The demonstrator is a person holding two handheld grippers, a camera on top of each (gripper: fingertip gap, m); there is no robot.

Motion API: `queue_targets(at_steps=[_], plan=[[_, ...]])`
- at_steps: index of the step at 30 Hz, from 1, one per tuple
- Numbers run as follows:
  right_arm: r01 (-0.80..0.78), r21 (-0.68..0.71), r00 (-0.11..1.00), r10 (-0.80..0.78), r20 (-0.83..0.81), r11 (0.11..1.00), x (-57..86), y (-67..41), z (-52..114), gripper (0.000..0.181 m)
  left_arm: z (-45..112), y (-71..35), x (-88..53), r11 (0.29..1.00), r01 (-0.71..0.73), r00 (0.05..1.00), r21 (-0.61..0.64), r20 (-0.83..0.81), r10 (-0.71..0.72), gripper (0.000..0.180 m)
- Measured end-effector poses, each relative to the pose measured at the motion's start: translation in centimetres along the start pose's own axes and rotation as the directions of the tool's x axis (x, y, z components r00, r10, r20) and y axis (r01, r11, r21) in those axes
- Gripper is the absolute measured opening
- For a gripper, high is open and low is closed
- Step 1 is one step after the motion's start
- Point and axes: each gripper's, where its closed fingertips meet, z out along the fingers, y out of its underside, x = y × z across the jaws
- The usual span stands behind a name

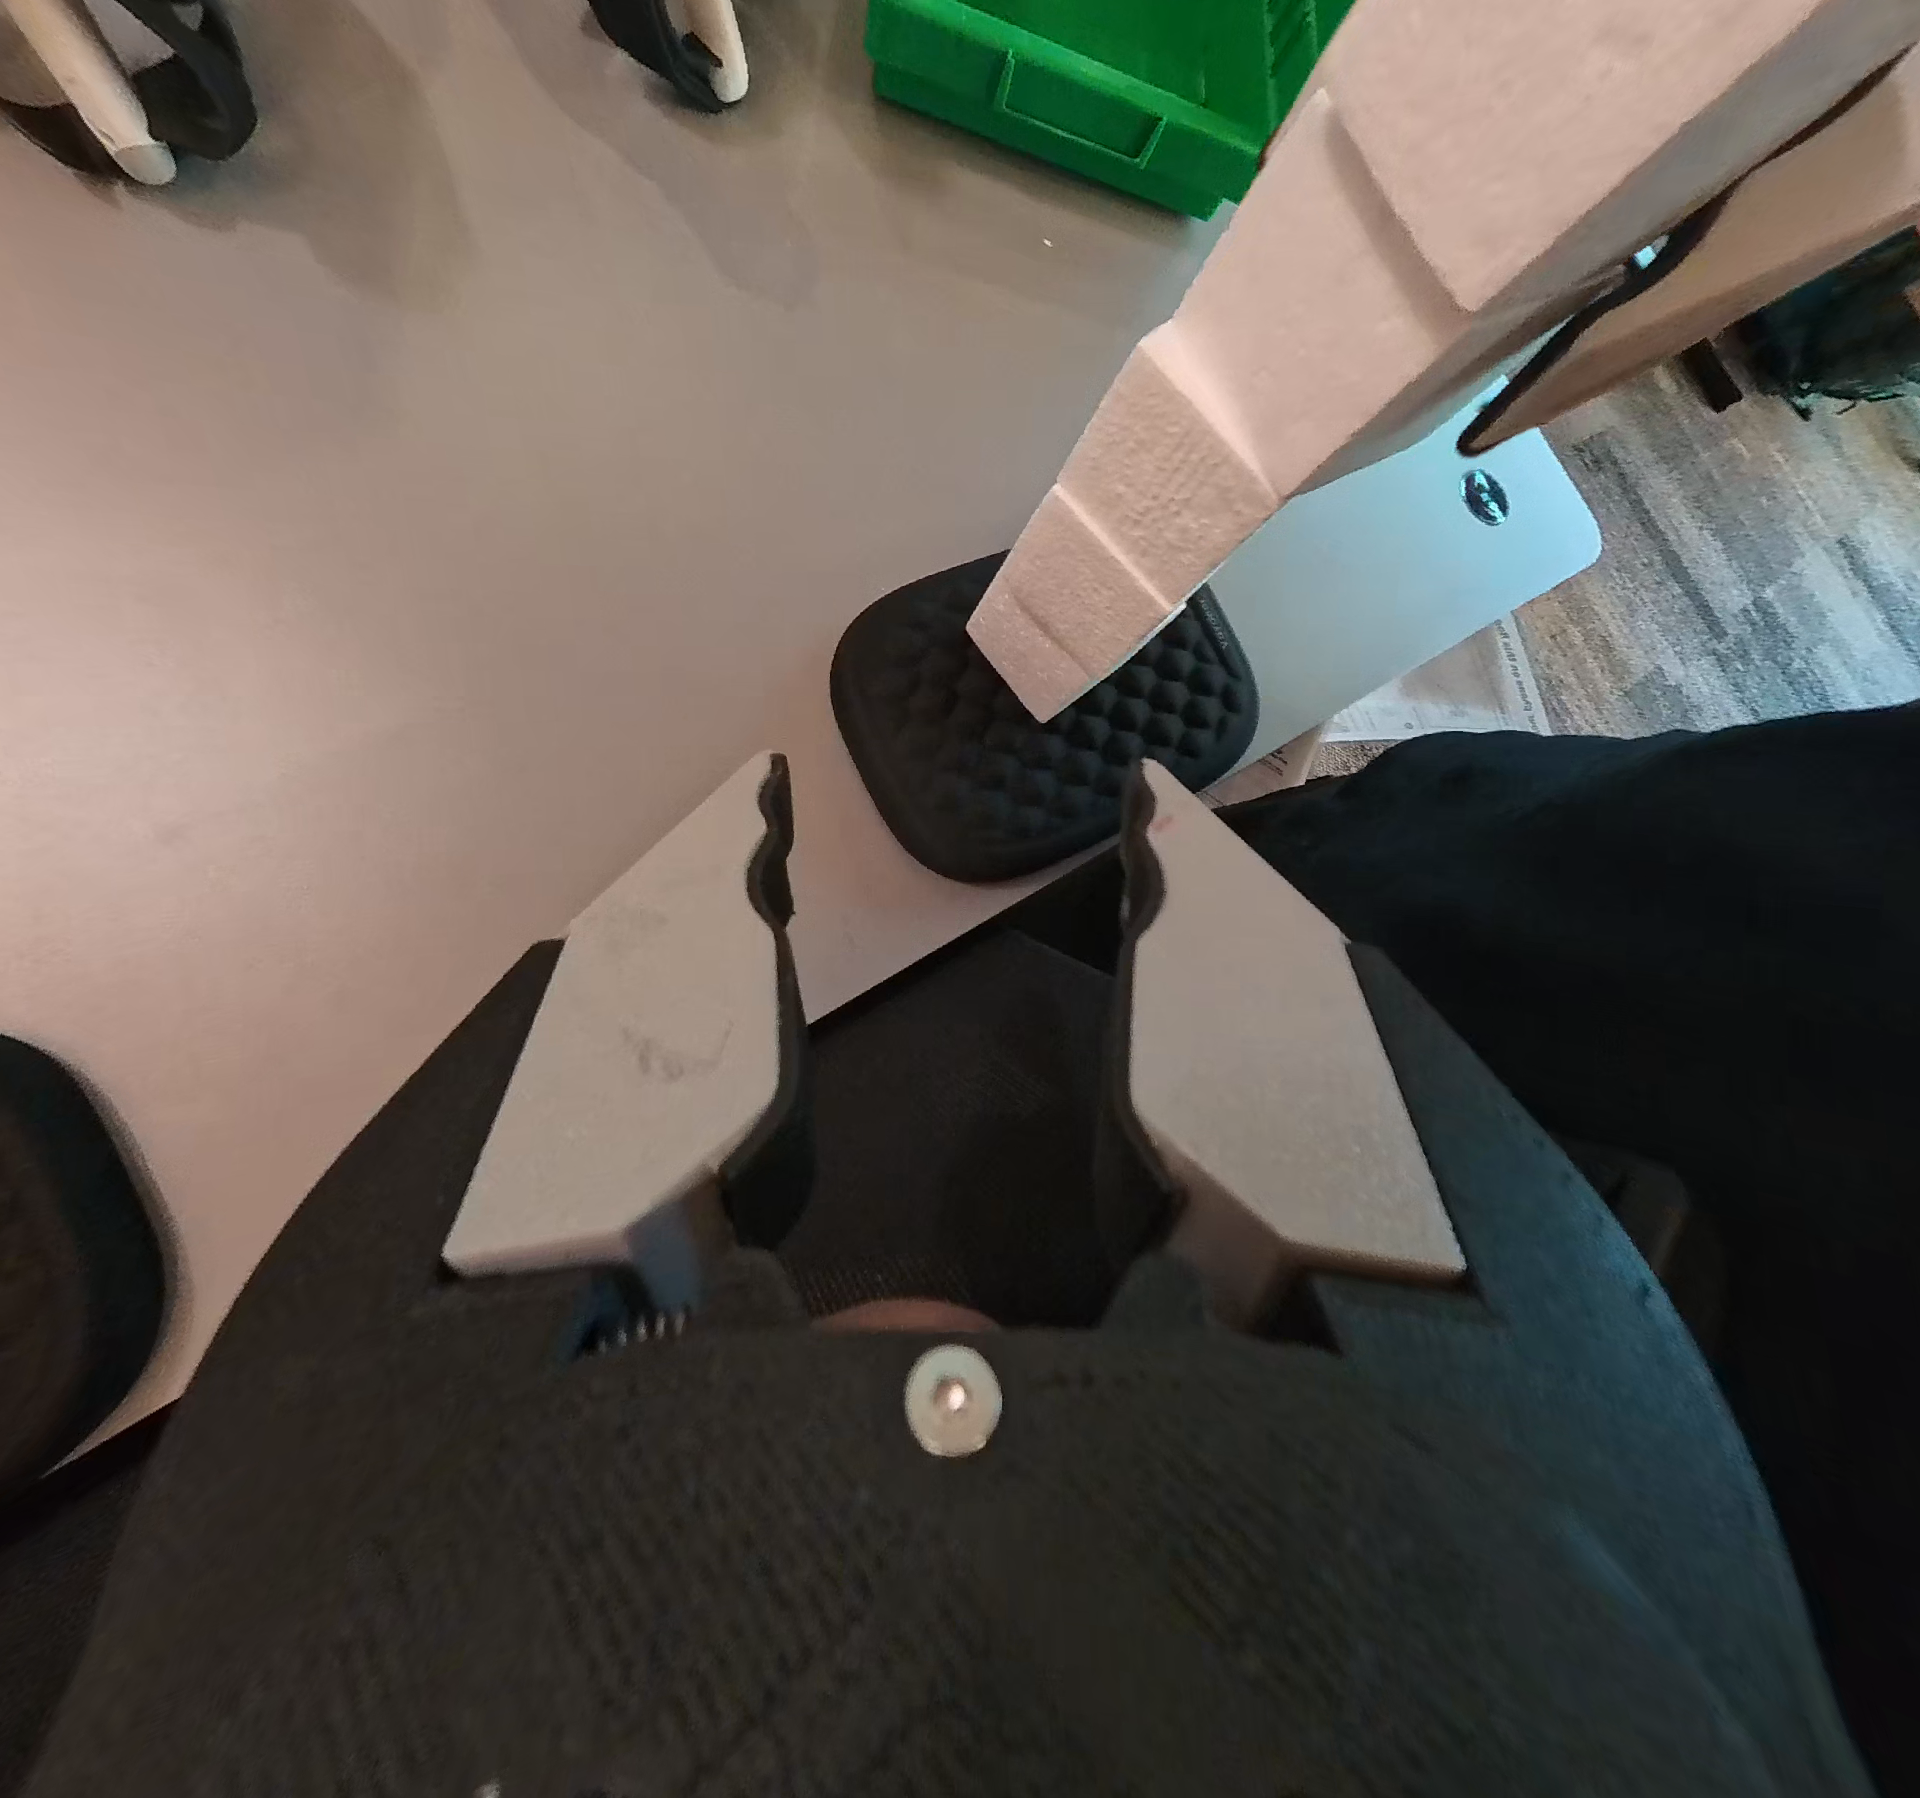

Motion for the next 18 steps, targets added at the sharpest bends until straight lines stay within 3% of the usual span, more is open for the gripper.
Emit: queue_targets(at_steps=[18], plan=[[0.041, 0.028, 0.999, -0.041, 0.006, 0.999, 0.5, 0.6, 0.7, 0.065, 0.0, 0.1, 0.0, 1.000, -0.001, 1.000, -0.008, 0.005, 0.001, 0.062]])
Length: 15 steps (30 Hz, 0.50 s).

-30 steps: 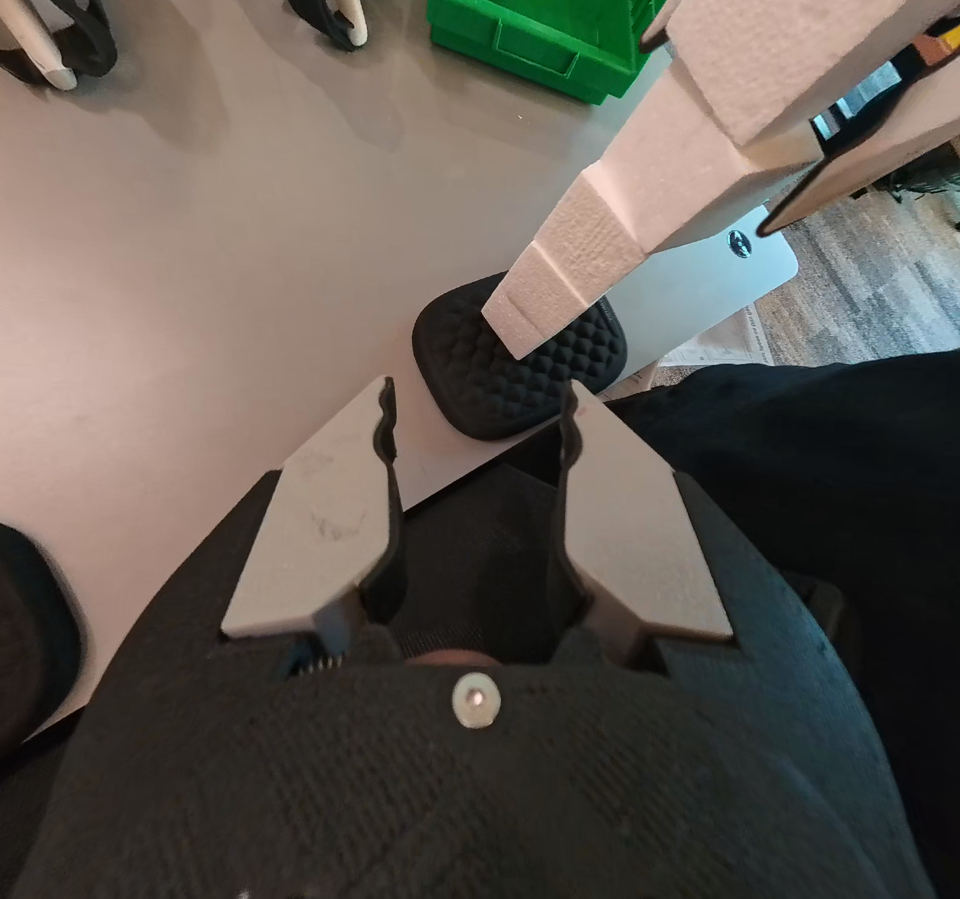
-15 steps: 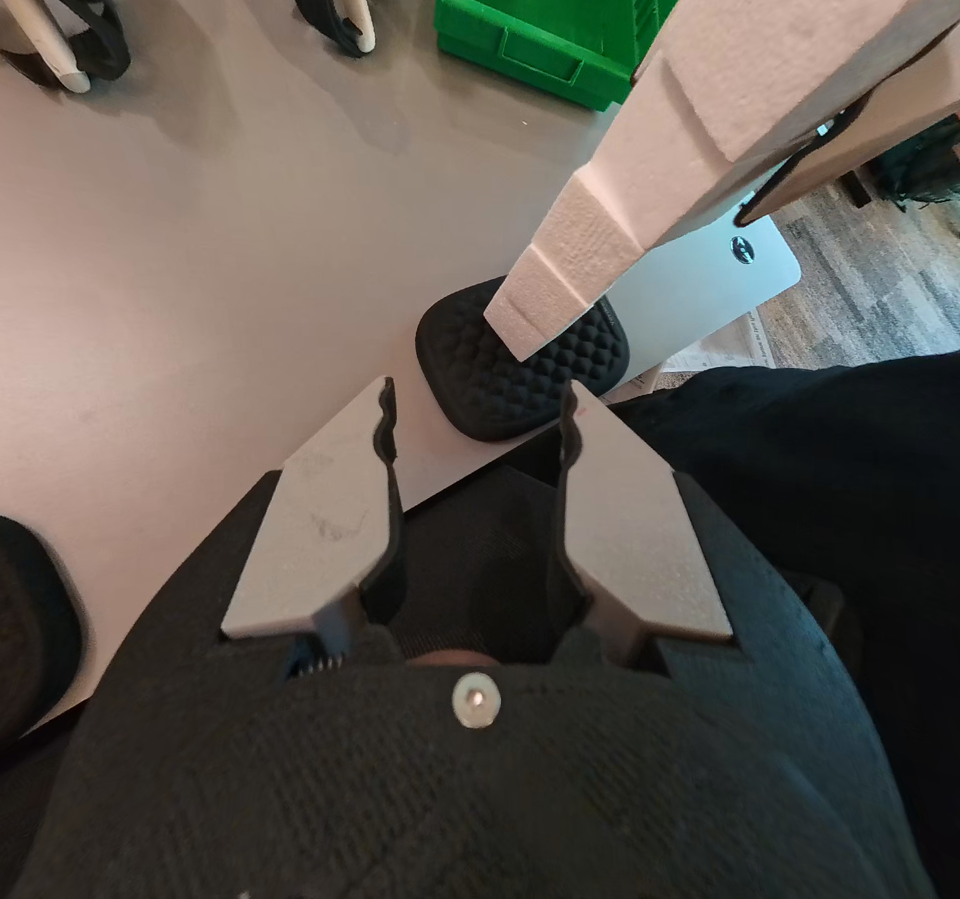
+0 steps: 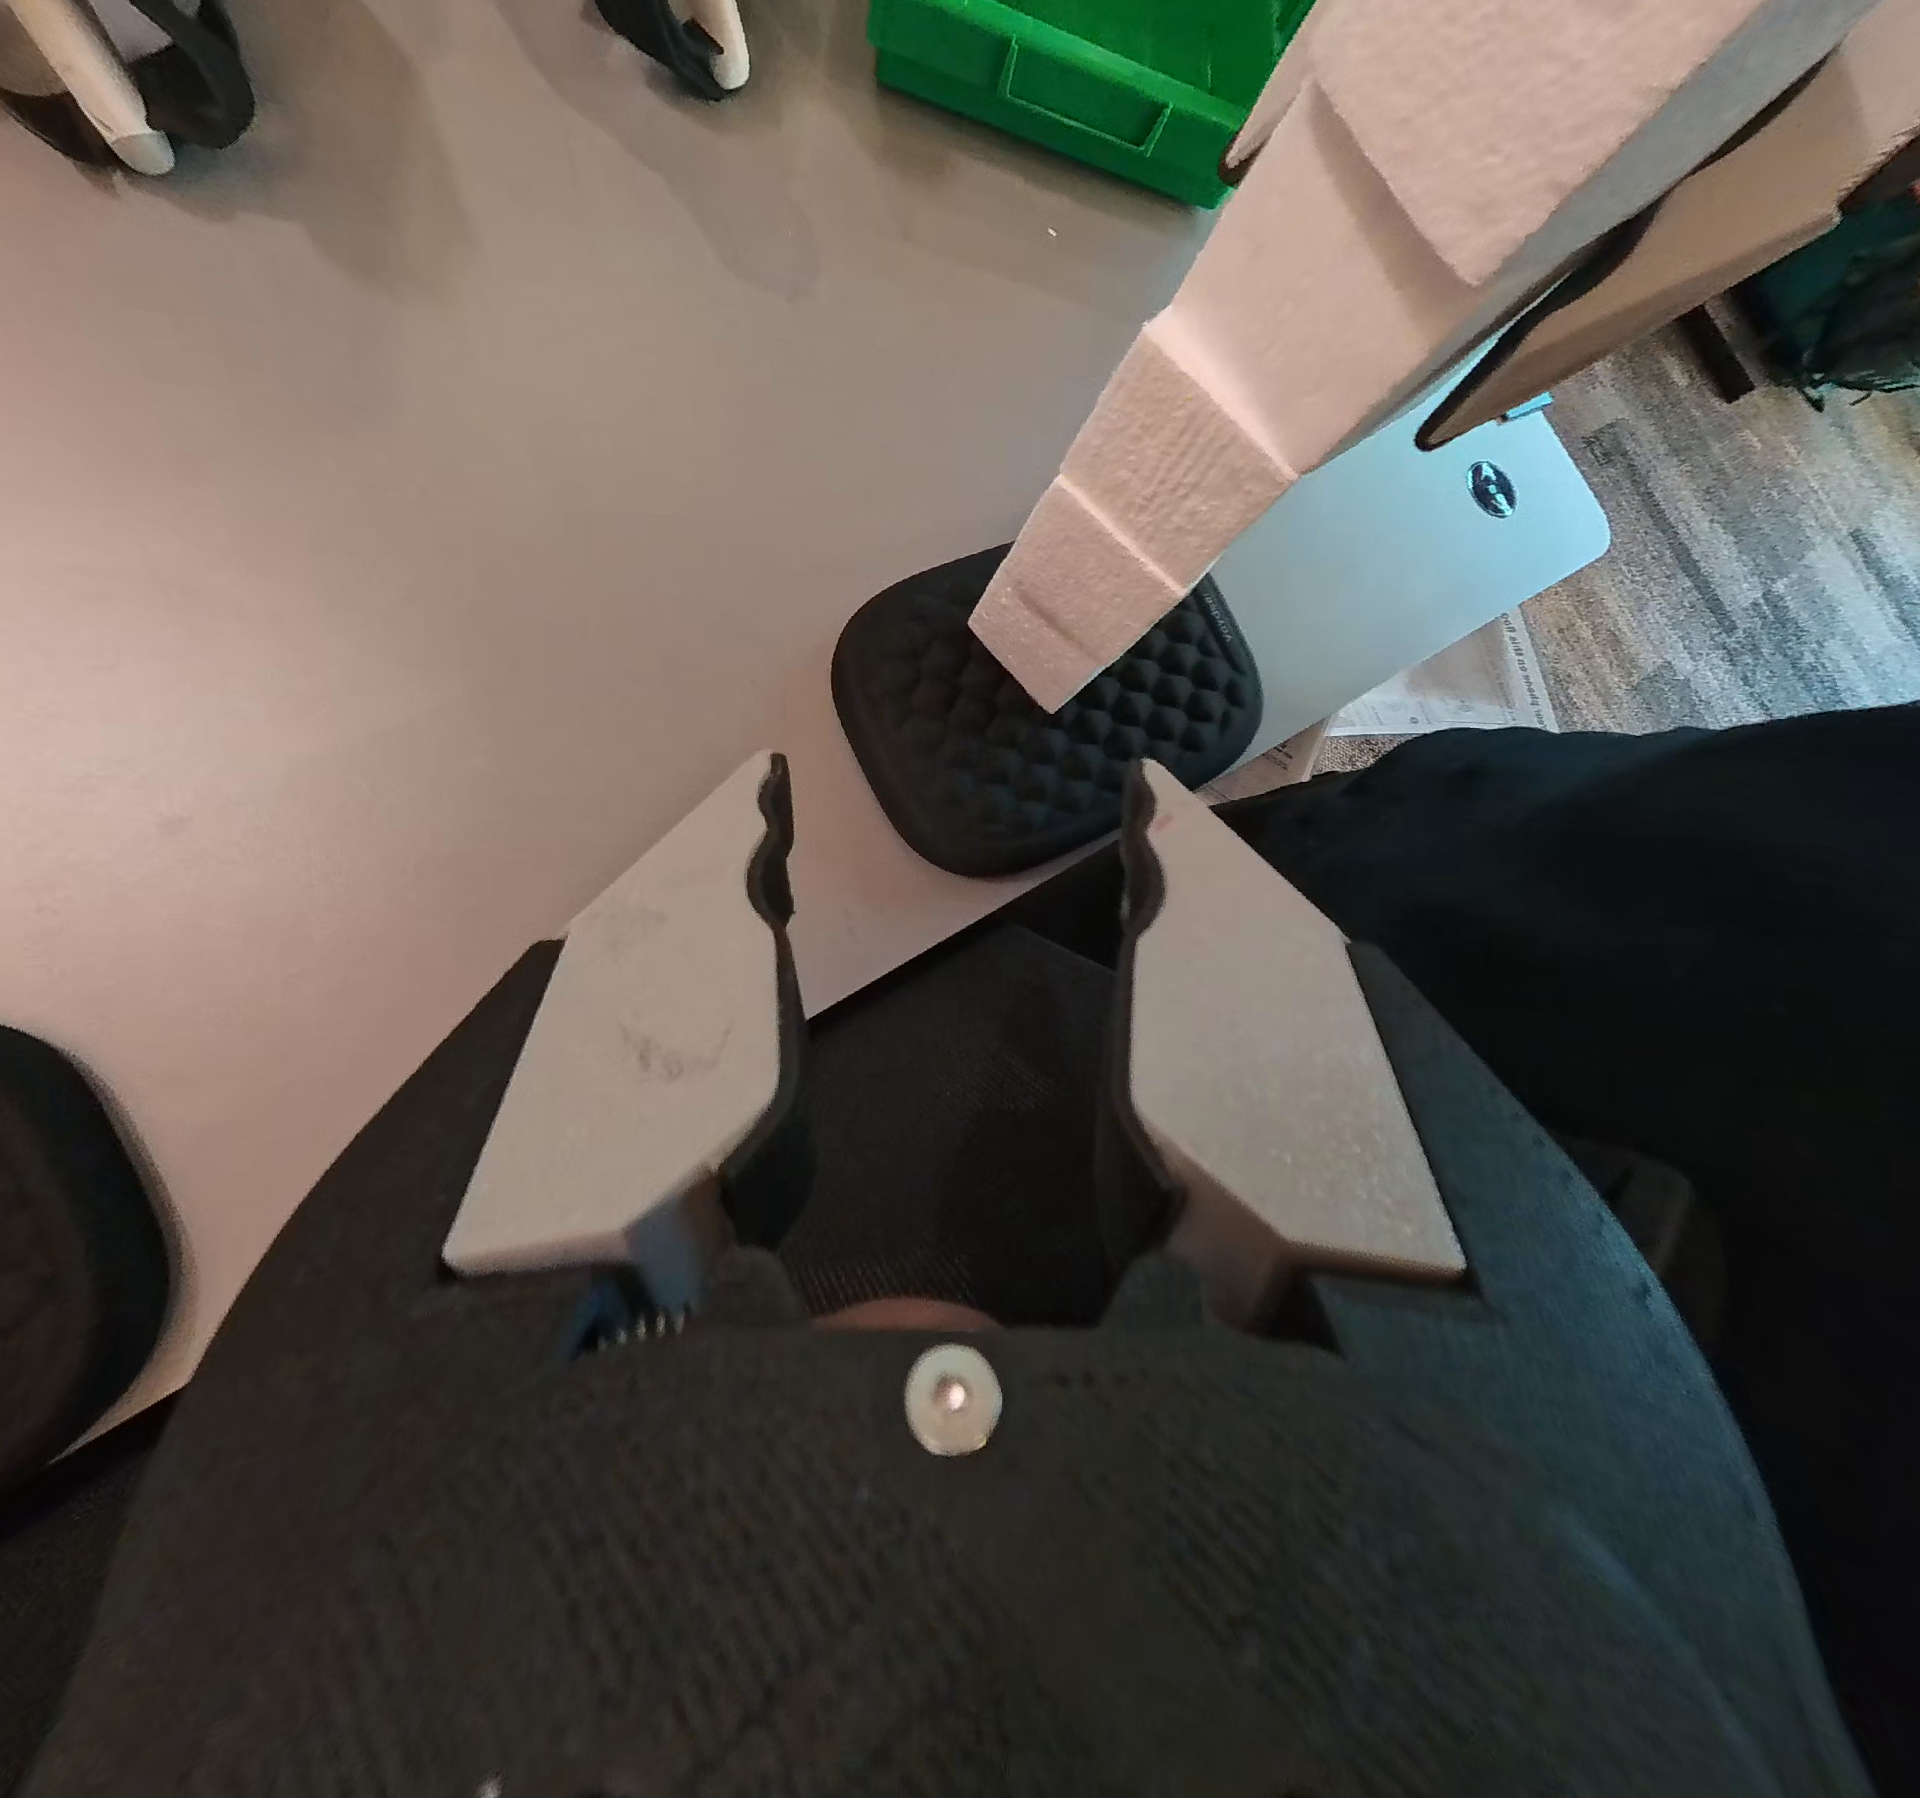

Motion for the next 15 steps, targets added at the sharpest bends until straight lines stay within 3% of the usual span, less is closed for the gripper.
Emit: queue_targets(at_steps=[15], plan=[[-0.082, 0.036, 0.996, 0.084, -0.035, 0.996, 0.0, 0.9, -1.1, 0.078, 0.2, 0.0, 0.0, 1.000, -0.002, 1.000, -0.014, -0.003, 0.002, 0.062]])
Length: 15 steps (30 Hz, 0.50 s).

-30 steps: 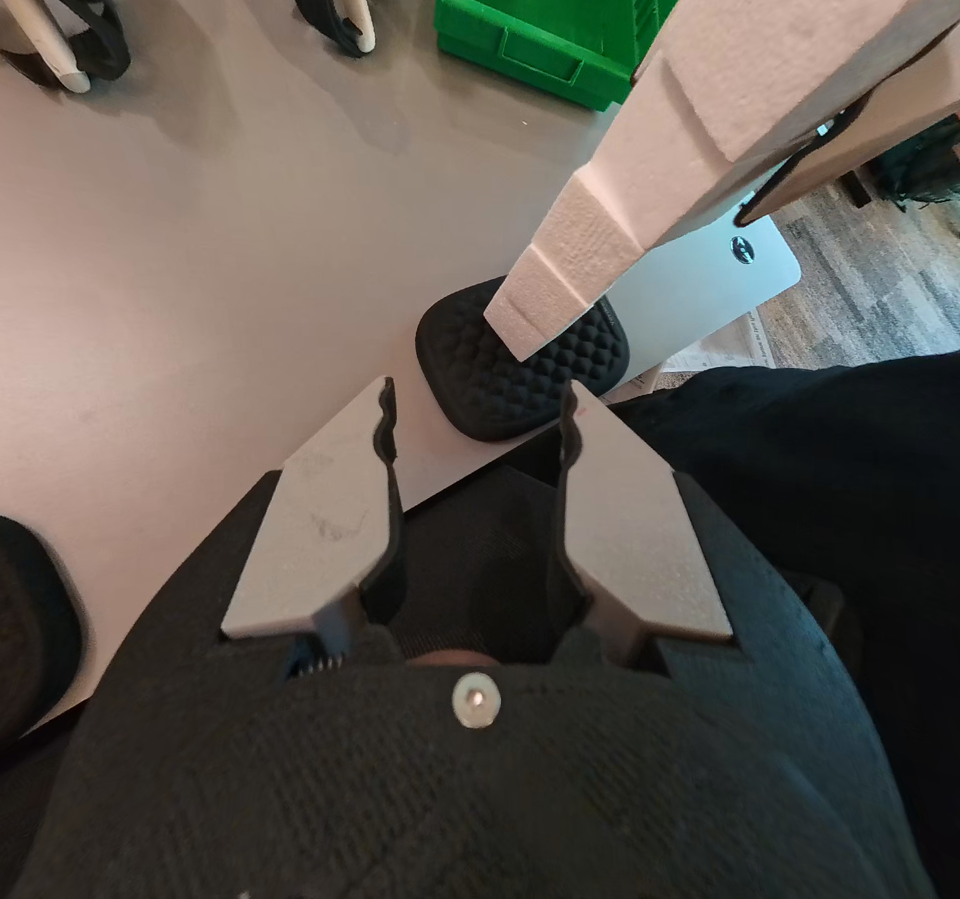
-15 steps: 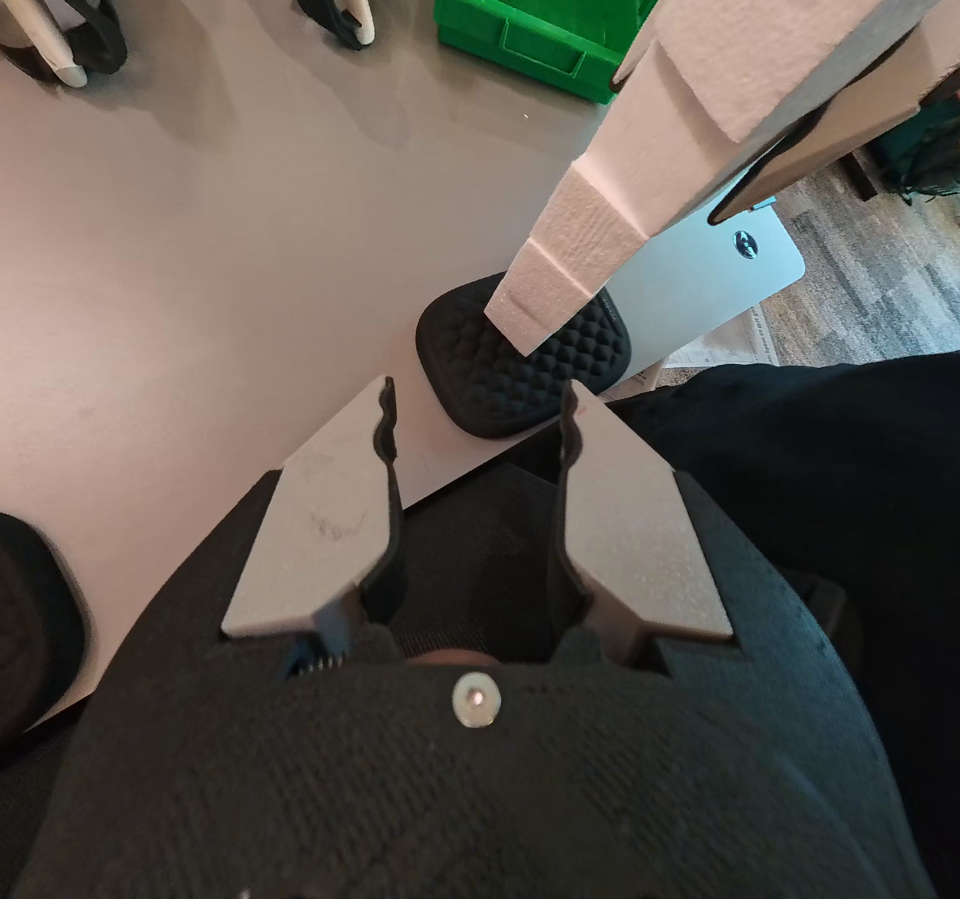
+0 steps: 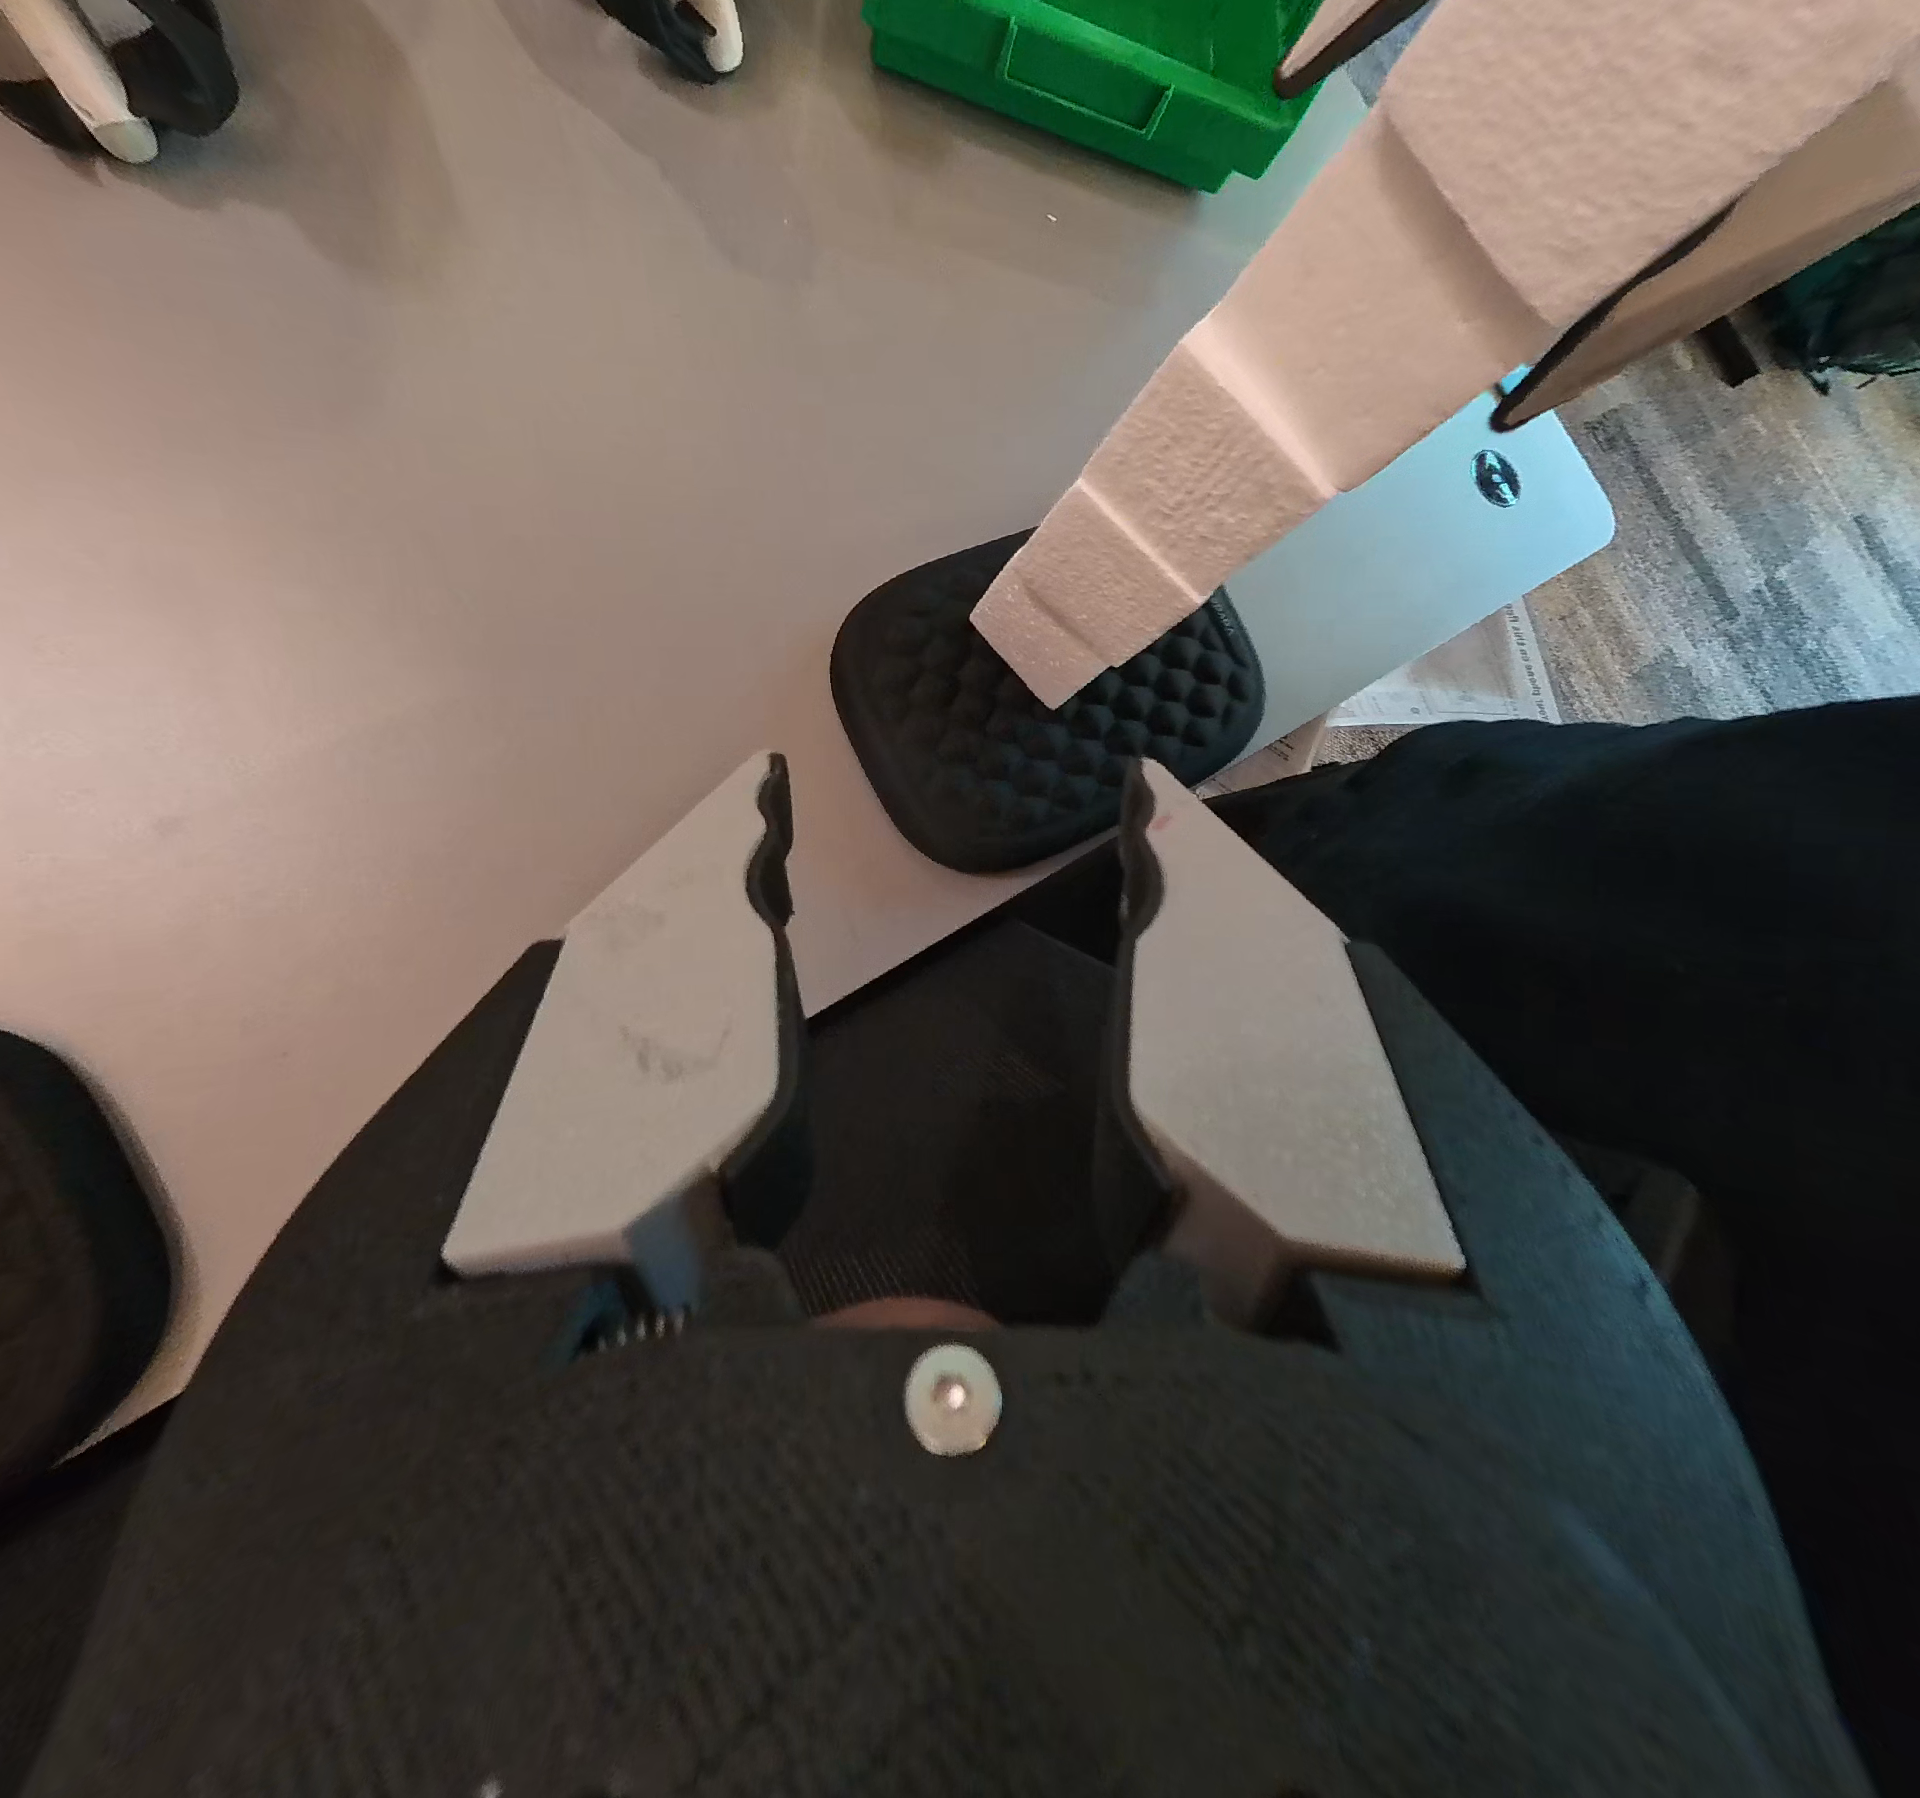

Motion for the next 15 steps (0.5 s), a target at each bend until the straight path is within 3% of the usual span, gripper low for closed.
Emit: queue_targets(at_steps=[15], plan=[[-0.058, -0.005, 0.998, 0.057, -0.012, 0.998, -0.1, 1.1, -0.6, 0.079, 0.1, 0.0, 0.2, 1.000, -0.003, 1.000, -0.005, -0.025, 0.003, 0.062]])
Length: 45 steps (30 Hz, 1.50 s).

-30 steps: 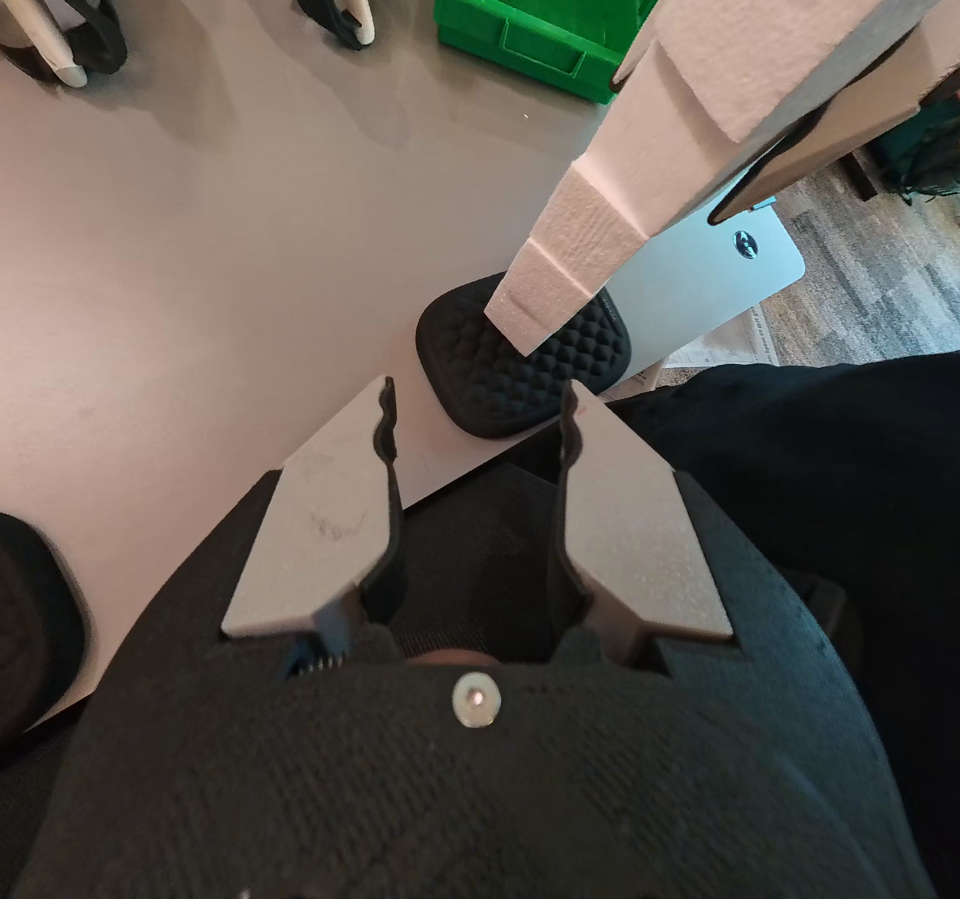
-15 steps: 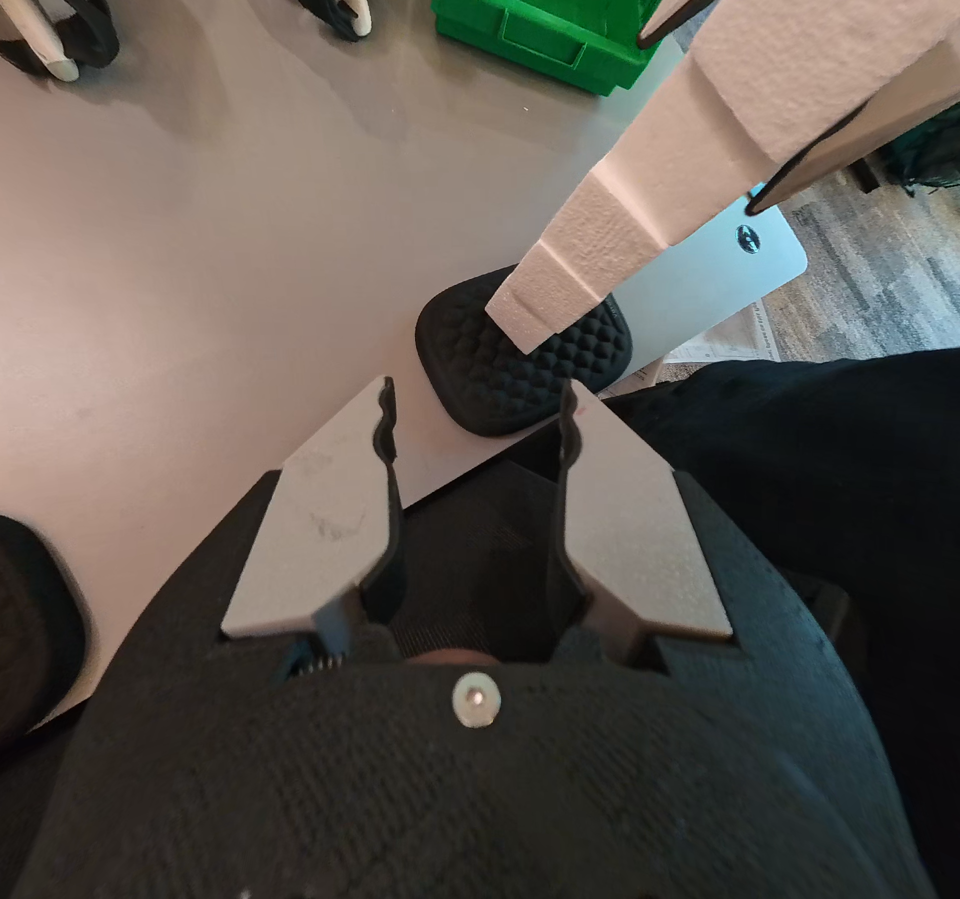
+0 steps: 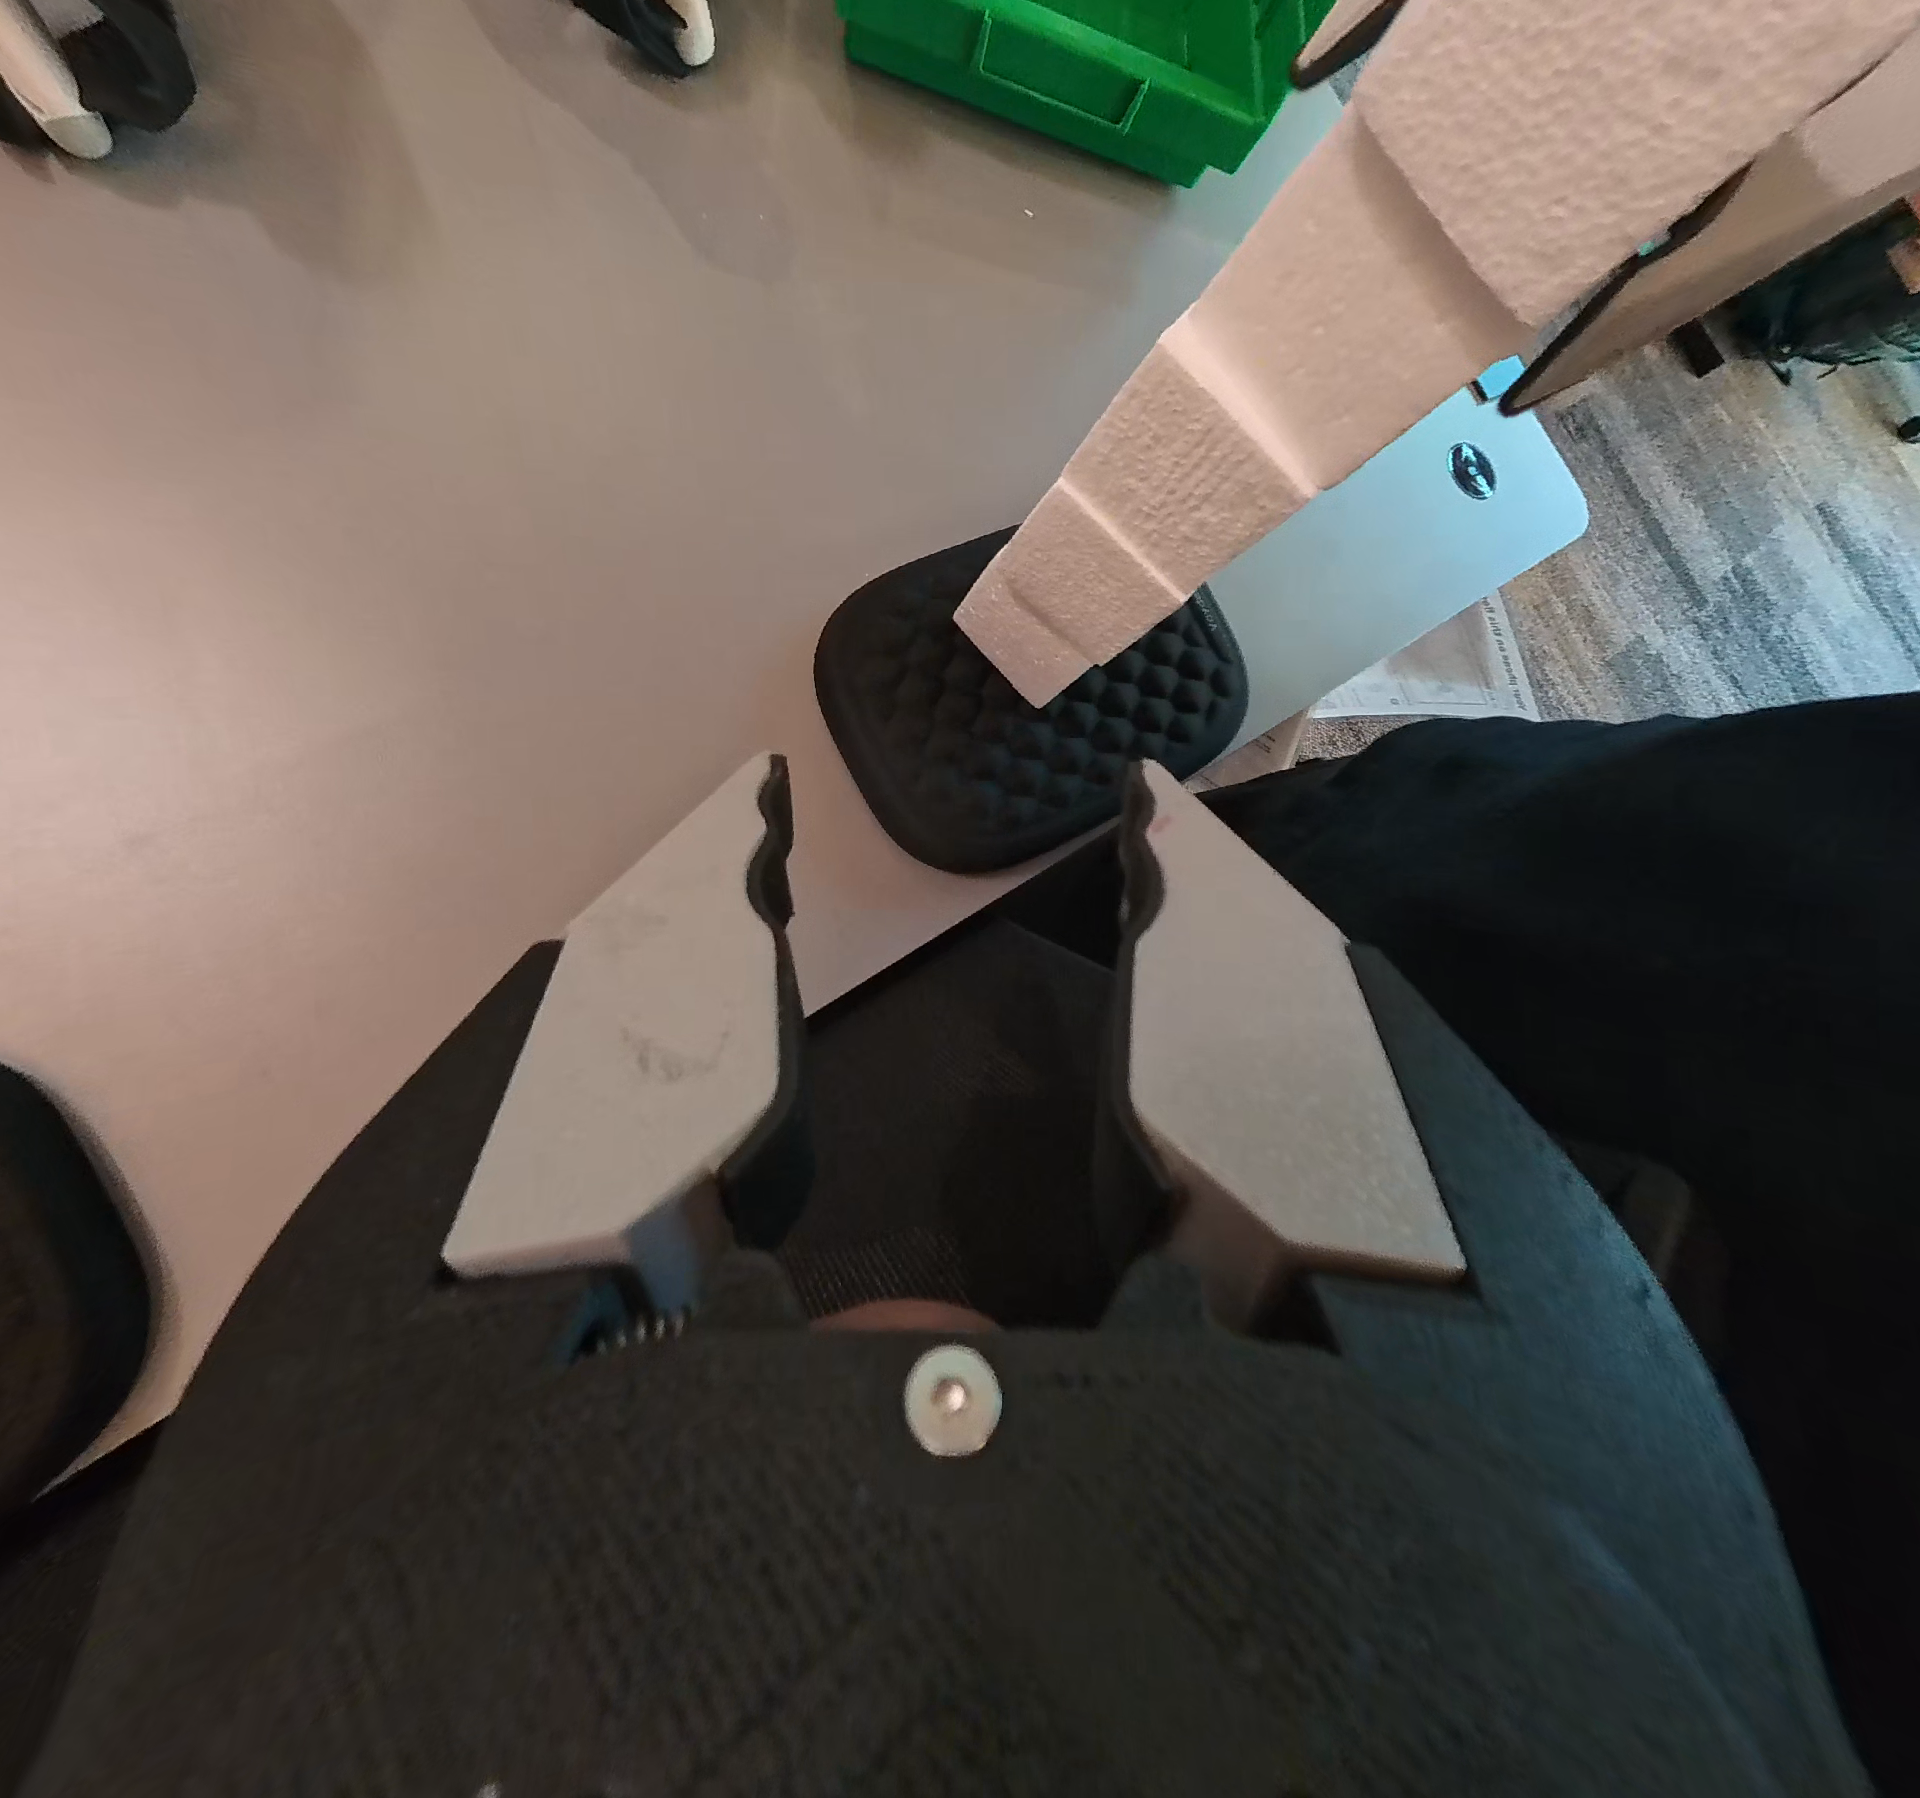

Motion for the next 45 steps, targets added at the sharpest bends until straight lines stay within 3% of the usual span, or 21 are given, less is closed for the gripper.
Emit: queue_targets(at_steps=[7, 11, 13, 17, 20, 22, 29, 34, 39, 41, 45], plan=[[-0.115, 0.019, 0.991, 0.116, -0.069, 0.993, 0.0, 2.7, -2.8, 0.074, -0.3, 0.1, 0.1, 1.000, 0.007, 1.000, 0.012, 0.001, -0.007, 0.062], [-0.289, 0.097, 0.957, 0.285, 0.046, 0.952, -3.7, 5.3, -3.4, 0.036, -0.3, 0.0, 0.1, 1.000, 0.003, 1.000, 0.027, 0.003, -0.003, 0.061], [-0.350, 0.076, 0.926, 0.333, 0.176, 0.934, -7.3, 6.0, -1.2, 0.029, -0.3, -0.1, 0.0, 1.000, 0.003, 1.000, 0.028, 0.003, -0.003, 0.061], [-0.308, 0.089, 0.907, 0.264, 0.327, 0.947, -12.0, 3.5, 5.5, 0.013, -0.1, -0.1, 0.0, 1.000, 0.003, 1.000, 0.016, -0.006, -0.003, 0.061], [-0.256, 0.155, 0.949, 0.218, 0.227, 0.954, -8.8, 0.9, 10.1, 0.004, -0.1, 0.1, 0.1, 1.000, 0.000, 1.000, 0.000, -0.009, 0.000, 0.061], [-0.268, 0.167, 0.963, 0.263, 0.053, 0.949, -3.1, 0.2, 11.6, 0.003, -0.1, 0.2, 0.1, 1.000, -0.001, 1.000, -0.009, -0.005, 0.001, 0.061], [-0.442, 0.152, 0.860, 0.466, -0.209, 0.884, 9.5, 4.0, 7.8, 0.011, -0.3, 0.4, 0.0, 1.000, 0.011, 1.000, 0.003, 0.017, -0.011, 0.061], [-0.556, 0.193, 0.786, 0.587, -0.196, 0.809, 8.9, 7.7, 5.0, 0.014, -0.4, 0.1, -0.3, 1.000, 0.018, 1.000, 0.023, 0.022, -0.019, 0.061], [-0.624, 0.203, 0.766, 0.642, -0.033, 0.754, 4.4, 8.6, 5.8, 0.026, -0.6, -0.5, -0.1, 0.999, 0.005, 1.000, 0.045, 0.006, -0.005, 0.057], [-0.628, 0.176, 0.776, 0.629, 0.055, 0.759, 2.0, 7.7, 7.1, 0.029, -1.9, -1.9, -0.1, 0.994, 0.036, 0.999, 0.103, -0.029, -0.034, 0.058], [-0.543, 0.118, 0.839, 0.544, 0.032, 0.831, -0.3, 6.7, 9.4, 0.034, -6.4, -3.8, -3.1, 0.969, 0.134, 0.991, 0.206, -0.032, -0.130, 0.063]])
